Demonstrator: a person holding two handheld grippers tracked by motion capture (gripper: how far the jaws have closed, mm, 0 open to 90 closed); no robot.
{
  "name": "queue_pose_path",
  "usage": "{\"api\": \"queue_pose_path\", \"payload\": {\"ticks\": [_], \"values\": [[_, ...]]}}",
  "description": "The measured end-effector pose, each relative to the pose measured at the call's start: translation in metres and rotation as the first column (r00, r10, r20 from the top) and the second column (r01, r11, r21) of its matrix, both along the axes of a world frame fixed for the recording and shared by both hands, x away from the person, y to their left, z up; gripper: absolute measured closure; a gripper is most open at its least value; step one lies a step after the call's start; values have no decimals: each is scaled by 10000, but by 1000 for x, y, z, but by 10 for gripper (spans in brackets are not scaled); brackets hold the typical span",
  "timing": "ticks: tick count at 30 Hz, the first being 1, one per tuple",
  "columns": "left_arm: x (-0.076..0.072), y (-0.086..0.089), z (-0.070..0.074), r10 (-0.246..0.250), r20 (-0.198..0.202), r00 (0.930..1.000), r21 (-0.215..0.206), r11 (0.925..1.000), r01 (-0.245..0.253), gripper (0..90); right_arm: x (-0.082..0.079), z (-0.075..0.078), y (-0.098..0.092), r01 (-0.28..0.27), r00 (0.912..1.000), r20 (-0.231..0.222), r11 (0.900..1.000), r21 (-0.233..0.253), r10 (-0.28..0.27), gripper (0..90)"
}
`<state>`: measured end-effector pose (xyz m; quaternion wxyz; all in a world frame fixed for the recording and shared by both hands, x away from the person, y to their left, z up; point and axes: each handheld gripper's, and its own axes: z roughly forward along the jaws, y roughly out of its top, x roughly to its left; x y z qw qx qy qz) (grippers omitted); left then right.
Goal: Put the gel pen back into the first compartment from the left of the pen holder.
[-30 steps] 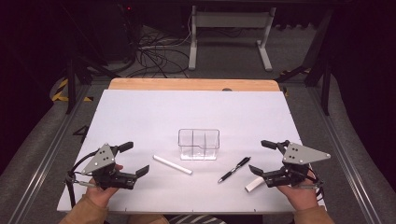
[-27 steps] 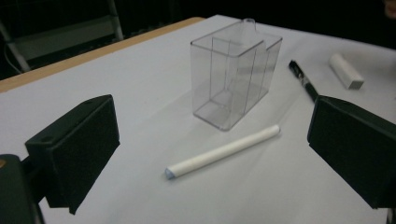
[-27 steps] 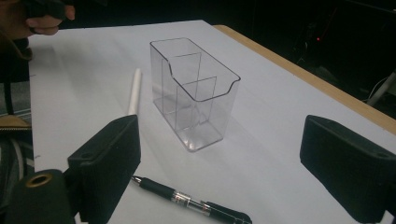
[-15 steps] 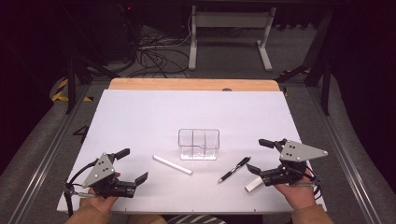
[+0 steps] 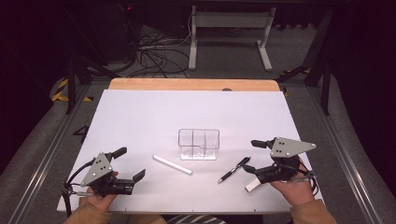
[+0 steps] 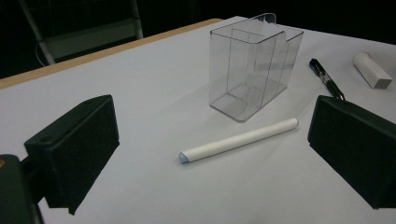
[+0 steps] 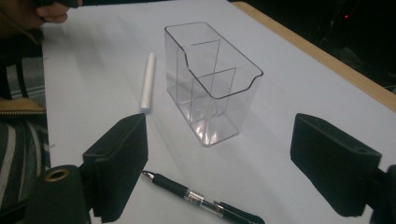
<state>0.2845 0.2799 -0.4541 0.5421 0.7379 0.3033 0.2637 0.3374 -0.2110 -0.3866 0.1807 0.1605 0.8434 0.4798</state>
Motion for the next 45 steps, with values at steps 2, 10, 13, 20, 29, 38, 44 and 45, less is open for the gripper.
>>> {"api": "queue_pose_path", "payload": {"ticks": [2, 10, 13, 20, 29, 38, 44, 45], "values": [[0, -1, -1, 29, -23, 10000, -55, 10000, -29, 27, 2, 1, 2, -136, 9999, 39, 9993, -356, 138, 221], [-1, 0, 1, 22, -49, 10000, -122, 9999, -22, 27, 11, 6, 12, -572, 9968, -620, 9901, -1280, 496, 273], [-1, 0, 1, 21, -86, 10000, -110, 9999, -22, 28, 16, 6, 16, -774, 9934, -960, 9835, -1635, 622, 278], [-1, 0, 1, 28, -72, 10000, -101, 9999, -29, 28, 24, 3, 23, -967, 9896, -1253, 9724, -2124, 710, 280], [-1, 1, 2, 76, -11, 10000, -33, 10000, -76, 28, 29, 3, 25, -1462, 9862, -1138, 9543, -2607, 1200, 284], [-6, 3, 1, 252, -42, 9997, -79, 9997, -252, 28, 37, -3, 33, -2351, 9708, -1255, 9145, -3294, 2043, 319], [-9, 5, 0, 370, -29, 9993, -110, 9993, -370, 28, 43, -10, 40, -2660, 9627, -1513, 8882, -3747, 2245, 335], [-9, 6, 0, 378, -23, 9993, -89, 9992, -378, 28, 44, -11, 41, -2727, 9609, -1540, 8818, -3848, 2300, 338]]}}
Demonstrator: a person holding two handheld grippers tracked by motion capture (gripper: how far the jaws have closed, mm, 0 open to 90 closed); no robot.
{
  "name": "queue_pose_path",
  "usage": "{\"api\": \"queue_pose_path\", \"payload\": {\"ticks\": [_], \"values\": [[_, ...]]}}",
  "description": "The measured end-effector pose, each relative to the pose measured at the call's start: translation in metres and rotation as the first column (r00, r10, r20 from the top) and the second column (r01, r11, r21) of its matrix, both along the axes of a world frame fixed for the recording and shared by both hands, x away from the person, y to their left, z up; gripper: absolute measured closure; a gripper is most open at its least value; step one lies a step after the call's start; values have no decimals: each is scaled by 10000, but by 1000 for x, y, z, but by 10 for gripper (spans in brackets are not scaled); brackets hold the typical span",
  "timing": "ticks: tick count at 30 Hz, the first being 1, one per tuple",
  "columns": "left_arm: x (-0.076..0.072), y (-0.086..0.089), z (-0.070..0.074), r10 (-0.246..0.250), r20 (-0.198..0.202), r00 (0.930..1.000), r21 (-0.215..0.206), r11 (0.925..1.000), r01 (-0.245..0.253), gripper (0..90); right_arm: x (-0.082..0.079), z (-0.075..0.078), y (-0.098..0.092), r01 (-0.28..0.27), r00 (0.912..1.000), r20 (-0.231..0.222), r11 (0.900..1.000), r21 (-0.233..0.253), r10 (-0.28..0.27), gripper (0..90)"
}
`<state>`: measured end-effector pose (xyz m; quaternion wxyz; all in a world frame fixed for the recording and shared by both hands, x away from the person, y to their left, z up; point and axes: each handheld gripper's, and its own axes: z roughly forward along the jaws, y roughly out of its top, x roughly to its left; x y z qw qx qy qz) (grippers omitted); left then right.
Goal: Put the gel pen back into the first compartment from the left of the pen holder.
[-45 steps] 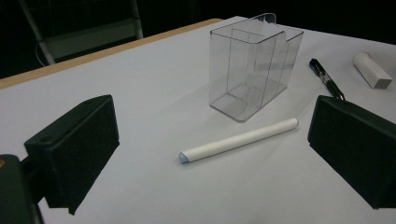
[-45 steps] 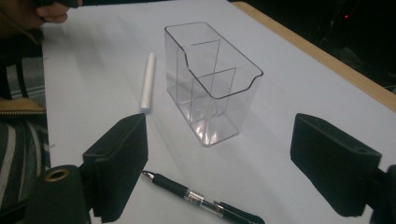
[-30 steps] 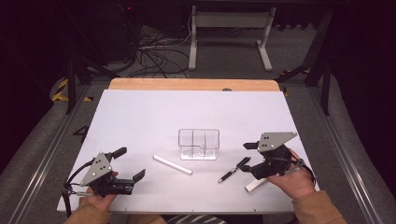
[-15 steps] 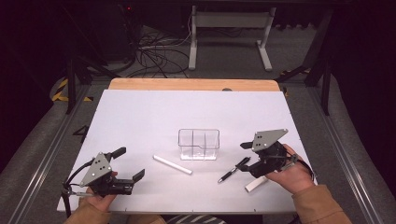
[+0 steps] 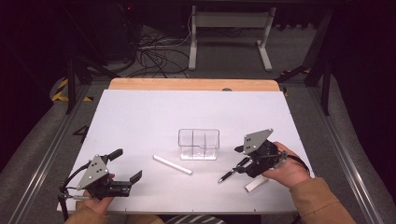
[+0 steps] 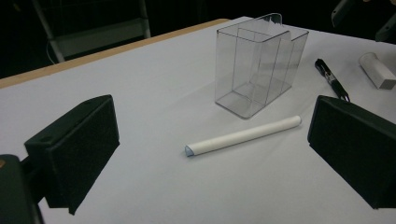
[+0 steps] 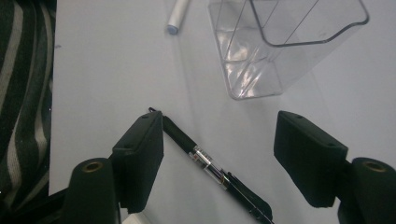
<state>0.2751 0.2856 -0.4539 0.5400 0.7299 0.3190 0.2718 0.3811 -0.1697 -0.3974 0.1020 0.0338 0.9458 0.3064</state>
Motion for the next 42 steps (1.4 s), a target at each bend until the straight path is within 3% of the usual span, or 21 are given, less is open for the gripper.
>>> {"api": "queue_pose_path", "payload": {"ticks": [6, 11, 15, 19, 25, 38, 42], "values": [[-2, 2, 0, 89, 27, 10000, 49, 9999, -89, 28, 4, -7, 8, -404, 9991, -109, 9972, -635, 398, 362], [-4, 2, -1, 172, -11, 9999, -25, 9998, -172, 28, 6, -10, 16, -788, 9969, -40, 9887, -1275, 790, 391], [-5, 4, -1, 214, 10, 9998, -18, 9998, -214, 28, 7, -13, 21, -1083, 9939, 66, 9834, -1456, 1104, 409], [-7, 4, -1, 275, -2, 9996, 8, 9996, -275, 28, 8, -16, 23, -1515, 9885, -273, 9735, -1713, 1490, 434], [-8, 5, -2, 339, -22, 9994, -21, 9994, -339, 28, 12, -21, 26, -1964, 9805, -352, 9617, -1913, 1933, 475], [-11, 7, -2, 424, -81, 9991, -20, 9991, -424, 28, 15, -34, 34, -3043, 9509, -287, 9138, -2690, 3082, 553], [-11, 5, -2, 394, -55, 9992, 97, 9992, -394, 28, 17, -39, 37, -3379, 9402, -616, 8950, -2912, 3350, 582]]}}
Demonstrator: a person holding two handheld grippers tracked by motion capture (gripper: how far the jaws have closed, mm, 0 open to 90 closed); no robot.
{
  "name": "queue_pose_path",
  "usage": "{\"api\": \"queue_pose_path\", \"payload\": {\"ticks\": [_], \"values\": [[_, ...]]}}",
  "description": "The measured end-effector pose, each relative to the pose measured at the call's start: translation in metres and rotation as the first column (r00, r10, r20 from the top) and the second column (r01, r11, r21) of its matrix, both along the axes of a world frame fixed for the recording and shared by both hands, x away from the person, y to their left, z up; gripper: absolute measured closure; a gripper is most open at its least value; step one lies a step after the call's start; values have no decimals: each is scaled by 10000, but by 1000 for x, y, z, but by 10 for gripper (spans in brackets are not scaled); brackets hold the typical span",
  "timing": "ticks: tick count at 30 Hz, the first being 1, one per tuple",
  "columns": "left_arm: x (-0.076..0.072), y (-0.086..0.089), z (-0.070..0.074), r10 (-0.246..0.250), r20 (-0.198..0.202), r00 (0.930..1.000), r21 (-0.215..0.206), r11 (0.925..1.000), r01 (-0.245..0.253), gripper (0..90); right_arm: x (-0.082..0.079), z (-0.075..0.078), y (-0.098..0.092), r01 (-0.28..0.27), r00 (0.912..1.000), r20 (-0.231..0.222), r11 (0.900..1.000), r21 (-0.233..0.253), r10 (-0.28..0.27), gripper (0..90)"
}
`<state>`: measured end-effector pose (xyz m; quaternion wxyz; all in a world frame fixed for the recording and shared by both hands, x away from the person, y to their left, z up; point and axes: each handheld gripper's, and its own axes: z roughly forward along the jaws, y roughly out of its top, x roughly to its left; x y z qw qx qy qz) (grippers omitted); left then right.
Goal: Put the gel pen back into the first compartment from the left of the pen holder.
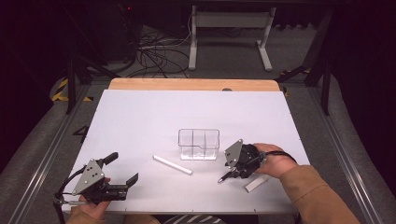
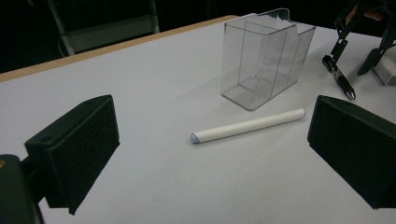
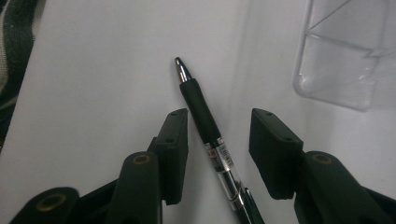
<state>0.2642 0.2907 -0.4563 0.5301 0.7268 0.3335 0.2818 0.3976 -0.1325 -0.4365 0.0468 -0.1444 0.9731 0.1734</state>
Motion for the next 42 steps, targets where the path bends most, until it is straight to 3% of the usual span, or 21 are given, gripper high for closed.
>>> {"api": "queue_pose_path", "payload": {"ticks": [16, 21, 42], "values": [[1, 0, -1, -126, -103, 9999, -220, 9997, 124, 28, 3, -9, 1, -592, 9980, 184, 9956, -719, 607, 680], [2, 0, -1, -146, -99, 9998, -144, 9998, 144, 28, 2, -12, 4, -904, 9943, 471, 9902, -1065, 958, 703], [2, 0, -1, -165, -175, 9997, -161, 9997, 163, 32, 2, -13, 2, -1440, 9882, 378, 9847, -987, 1483, 793]]}}
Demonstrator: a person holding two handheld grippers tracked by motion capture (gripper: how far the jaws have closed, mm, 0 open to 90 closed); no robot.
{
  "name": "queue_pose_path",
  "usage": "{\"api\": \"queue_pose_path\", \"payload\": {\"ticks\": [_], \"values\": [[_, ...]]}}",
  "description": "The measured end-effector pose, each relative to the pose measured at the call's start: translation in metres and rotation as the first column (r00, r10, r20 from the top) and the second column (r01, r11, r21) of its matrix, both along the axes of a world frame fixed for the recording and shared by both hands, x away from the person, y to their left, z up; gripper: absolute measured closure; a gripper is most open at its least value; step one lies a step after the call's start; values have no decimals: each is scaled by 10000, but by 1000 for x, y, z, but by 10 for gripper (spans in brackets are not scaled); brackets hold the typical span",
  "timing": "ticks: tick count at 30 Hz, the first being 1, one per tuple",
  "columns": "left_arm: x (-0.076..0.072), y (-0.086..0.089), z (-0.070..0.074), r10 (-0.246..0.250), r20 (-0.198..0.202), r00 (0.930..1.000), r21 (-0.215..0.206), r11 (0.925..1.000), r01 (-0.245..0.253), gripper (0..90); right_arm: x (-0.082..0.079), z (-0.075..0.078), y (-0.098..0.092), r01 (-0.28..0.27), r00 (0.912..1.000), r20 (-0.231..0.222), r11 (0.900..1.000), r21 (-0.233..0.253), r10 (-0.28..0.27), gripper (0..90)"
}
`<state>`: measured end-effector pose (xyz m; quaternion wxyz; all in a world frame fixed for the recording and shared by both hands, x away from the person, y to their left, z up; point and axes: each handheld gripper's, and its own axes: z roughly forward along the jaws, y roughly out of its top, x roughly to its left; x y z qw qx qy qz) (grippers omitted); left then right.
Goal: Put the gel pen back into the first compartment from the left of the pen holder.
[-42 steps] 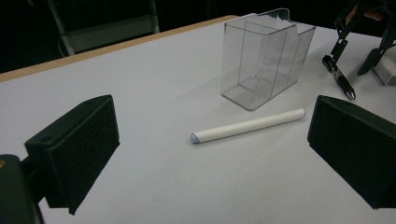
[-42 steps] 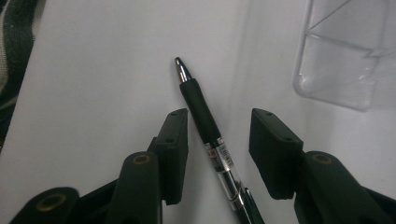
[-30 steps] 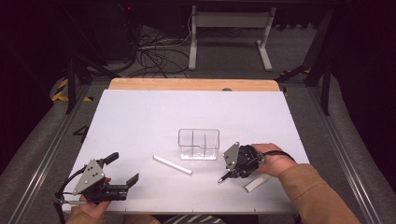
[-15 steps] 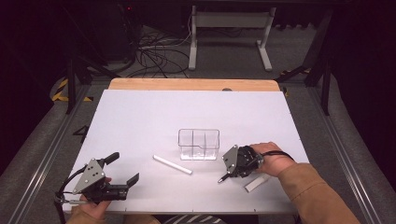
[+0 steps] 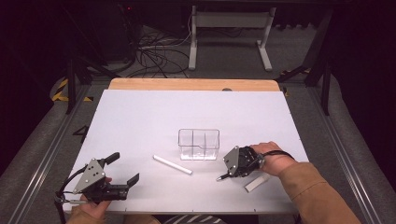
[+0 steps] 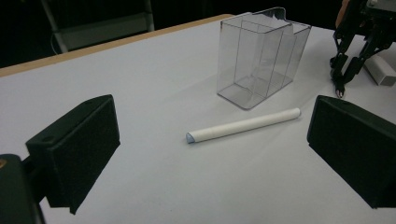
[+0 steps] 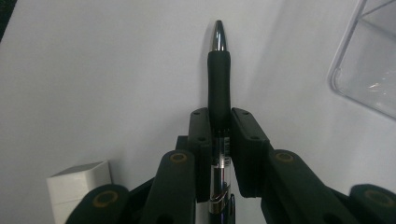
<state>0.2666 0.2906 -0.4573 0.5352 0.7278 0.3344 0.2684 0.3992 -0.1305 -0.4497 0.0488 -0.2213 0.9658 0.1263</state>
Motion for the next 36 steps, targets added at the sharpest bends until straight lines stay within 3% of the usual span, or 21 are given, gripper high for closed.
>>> {"api": "queue_pose_path", "payload": {"ticks": [6, 8, 14, 18, 24, 30, 33, 36], "values": [[0, 1, 0, 2, 34, 10000, 0, 10000, -2, 32, -2, 0, 0, -45, 9999, 156, 10000, 3, 45, 796], [0, 1, 0, 20, 24, 10000, -19, 10000, -20, 32, -3, 2, 0, -66, 9987, 514, 9999, -89, 70, 796], [0, 1, 0, 43, 26, 10000, -52, 10000, -43, 32, -5, 21, -6, 532, 9969, 530, 9944, 909, -581, 797], [0, 1, 0, 52, 15, 10000, -37, 10000, -52, 32, -7, 33, -12, 731, 9960, 383, 9828, 1694, -807, 796], [0, 1, 0, 100, 45, 9999, -12, 9999, -100, 31, -8, 50, -22, 1022, 9942, 24, 9492, 2977, -1078, 796], [1, 1, 0, 91, 48, 9999, -24, 10000, -91, 31, -12, 63, -27, 1673, 9859, -601, 9142, 3692, -1561, 796], [1, 1, 0, 84, 41, 10000, -21, 10000, -84, 31, -13, 69, -29, 2060, 9786, -917, 8834, 4210, -1844, 796], [1, 1, 0, 90, 47, 9999, -30, 10000, -90, 31, -14, 75, -31, 2214, 9752, -1060, 8587, 4621, -1944, 796]]}}
